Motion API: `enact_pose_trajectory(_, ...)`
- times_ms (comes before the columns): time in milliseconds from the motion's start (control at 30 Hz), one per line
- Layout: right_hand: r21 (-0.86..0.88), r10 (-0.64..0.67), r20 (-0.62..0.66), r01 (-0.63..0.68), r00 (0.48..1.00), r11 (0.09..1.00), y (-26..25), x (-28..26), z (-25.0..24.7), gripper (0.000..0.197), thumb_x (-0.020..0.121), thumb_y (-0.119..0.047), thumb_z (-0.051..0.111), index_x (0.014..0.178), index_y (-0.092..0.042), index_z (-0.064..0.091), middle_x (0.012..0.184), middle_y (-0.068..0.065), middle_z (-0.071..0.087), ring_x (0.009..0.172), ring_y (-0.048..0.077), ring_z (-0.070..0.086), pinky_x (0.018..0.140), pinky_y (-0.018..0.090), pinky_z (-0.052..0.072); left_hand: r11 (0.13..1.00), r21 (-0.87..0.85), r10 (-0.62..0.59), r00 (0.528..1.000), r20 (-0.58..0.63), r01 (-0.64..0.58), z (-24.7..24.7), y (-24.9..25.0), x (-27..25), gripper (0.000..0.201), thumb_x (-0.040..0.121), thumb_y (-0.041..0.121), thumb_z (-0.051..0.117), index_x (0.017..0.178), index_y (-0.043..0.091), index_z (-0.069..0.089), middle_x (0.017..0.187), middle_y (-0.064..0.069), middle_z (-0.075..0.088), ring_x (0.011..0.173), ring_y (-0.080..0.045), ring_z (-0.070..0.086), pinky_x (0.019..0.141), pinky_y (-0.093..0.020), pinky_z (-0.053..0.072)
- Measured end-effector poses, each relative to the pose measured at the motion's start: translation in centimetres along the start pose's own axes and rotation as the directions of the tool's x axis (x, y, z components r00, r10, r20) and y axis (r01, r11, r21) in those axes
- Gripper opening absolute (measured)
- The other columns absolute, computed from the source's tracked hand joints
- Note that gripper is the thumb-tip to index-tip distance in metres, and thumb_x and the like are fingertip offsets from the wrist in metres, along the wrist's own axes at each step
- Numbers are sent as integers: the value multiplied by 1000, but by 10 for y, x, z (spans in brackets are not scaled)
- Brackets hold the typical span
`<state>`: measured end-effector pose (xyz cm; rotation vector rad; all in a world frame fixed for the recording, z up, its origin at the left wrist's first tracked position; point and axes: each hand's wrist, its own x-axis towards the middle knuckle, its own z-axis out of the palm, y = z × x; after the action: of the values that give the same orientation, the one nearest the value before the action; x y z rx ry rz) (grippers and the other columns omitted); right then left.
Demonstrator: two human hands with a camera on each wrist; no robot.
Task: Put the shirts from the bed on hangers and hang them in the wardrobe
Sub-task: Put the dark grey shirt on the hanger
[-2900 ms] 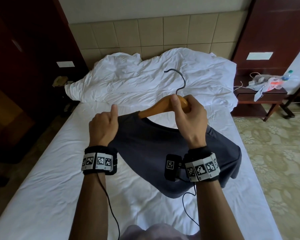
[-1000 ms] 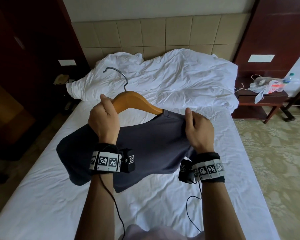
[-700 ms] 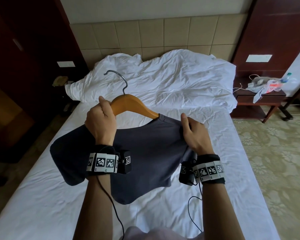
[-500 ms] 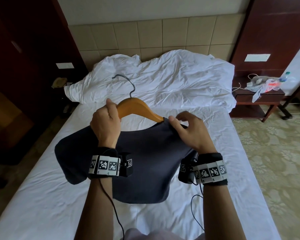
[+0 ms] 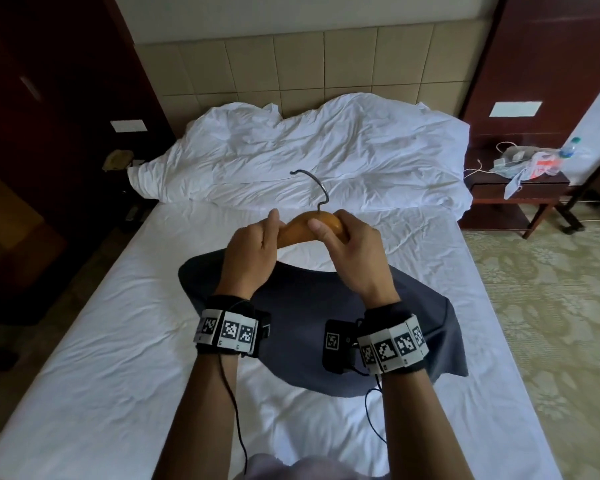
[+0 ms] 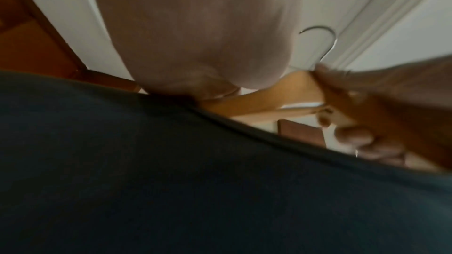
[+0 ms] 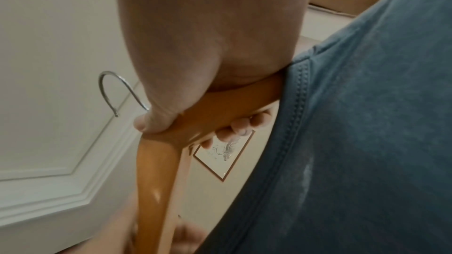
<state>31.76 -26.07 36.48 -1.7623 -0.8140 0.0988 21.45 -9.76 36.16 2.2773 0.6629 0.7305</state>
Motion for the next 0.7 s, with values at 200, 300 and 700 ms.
enact_pose_trajectory(200,5,-25,5,25,1000,1000,-21,4,12,54,99,-59,63,82,-9,54,65,4,53,59,12,45,60,37,41,970,230,-38,980,-197,84,-35,-41,-6,69,113,42,24,90,2,75,92,-18,76,93,-39,68,86,-40,48)
enact_pose_trajectory(300,25,-16,9,16,1000,1000,-28,11,18,54,99,-58,63,82,-7,54,65,1,52,60,12,46,61,39,42,941,290,-100,961,-258,176,-56,-56,-6,74,113,44,21,87,1,76,89,-21,74,91,-42,66,80,-41,46)
enact_pose_trajectory(700,-64,49,45,-46,998,997,-80,53,78,62,91,-73,58,88,-11,61,76,3,69,77,24,70,78,58,58,921,385,54,998,-7,-47,-123,-115,36,72,104,62,15,98,10,65,93,-14,73,89,-35,67,83,-47,52)
